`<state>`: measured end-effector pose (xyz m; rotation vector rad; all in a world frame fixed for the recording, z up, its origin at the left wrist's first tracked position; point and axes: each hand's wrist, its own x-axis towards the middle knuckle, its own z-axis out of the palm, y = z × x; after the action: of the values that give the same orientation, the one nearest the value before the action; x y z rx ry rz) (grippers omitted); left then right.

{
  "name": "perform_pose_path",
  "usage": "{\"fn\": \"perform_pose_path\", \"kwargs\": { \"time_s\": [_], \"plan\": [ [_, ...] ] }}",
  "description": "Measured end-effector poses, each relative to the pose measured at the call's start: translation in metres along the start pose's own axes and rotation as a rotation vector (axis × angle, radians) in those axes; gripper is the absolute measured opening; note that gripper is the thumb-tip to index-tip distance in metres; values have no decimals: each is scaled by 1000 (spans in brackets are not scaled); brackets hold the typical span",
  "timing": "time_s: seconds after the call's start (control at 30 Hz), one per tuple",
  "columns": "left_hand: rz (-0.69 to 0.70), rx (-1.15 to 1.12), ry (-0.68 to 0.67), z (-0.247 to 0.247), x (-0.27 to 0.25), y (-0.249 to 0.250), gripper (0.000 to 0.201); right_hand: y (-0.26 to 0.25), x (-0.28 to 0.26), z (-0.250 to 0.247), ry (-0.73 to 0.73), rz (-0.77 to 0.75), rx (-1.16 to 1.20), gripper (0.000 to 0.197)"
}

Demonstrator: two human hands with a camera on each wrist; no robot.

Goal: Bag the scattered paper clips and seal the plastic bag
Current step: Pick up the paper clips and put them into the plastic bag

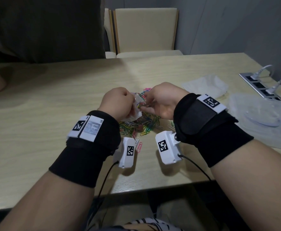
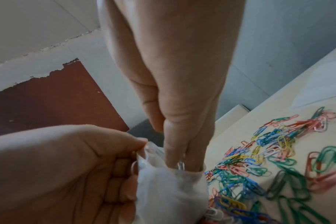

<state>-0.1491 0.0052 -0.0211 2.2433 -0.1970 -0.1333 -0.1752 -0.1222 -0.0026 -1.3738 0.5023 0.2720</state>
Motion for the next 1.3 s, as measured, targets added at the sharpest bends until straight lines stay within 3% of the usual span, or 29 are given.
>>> {"fn": "perform_pose_path", "kwargs": {
  "time_s": [0.2, 0.3, 0.37, 0.4, 0.5, 0.53, 0.6, 0.67, 0.77, 0.87, 0.97, 1.17, 1.3],
  "plan": [
    [0, -5, -10, 2, 0, -2, 30, -1, 2, 0, 7, -62, -281, 25],
    [-16, -26, -10, 2, 1, -2, 29, -2, -1, -1, 79, -147, -412, 28],
    [-27, -18, 8, 1, 2, -3, 28, -5, -1, -7, 157, -210, -504, 20],
    [-31, -10, 16, -1, 2, -4, 29, -6, 2, -12, 206, -231, -604, 11],
    [-22, -11, 55, -6, 4, -8, 33, -6, 14, -30, 358, -176, -1002, 14],
    [-24, -11, 62, -8, 4, -8, 35, -6, 16, -34, 387, -128, -1104, 19],
    [-26, -11, 72, -9, 5, -10, 36, 0, 18, -40, 392, -6, -1217, 49],
    [-29, -19, 70, -9, 7, -11, 36, 6, 22, -41, 326, 51, -1254, 70],
    [-24, -16, 77, -10, 7, -12, 37, 16, 32, -33, 187, 12, -1331, 90],
    [-31, -23, 86, -11, 7, -12, 37, 19, 33, -19, 47, -47, -1425, 95],
    [-36, -75, 93, -12, 10, -13, 36, 23, 33, -9, 34, -103, -1560, 84],
    [-60, -133, 76, -11, 11, -12, 34, 28, 42, -4, 133, -143, -1708, 25],
    [-70, -173, 52, -10, 8, -9, 35, 38, 76, -23, 196, -105, -1701, 11]
  ]
}}
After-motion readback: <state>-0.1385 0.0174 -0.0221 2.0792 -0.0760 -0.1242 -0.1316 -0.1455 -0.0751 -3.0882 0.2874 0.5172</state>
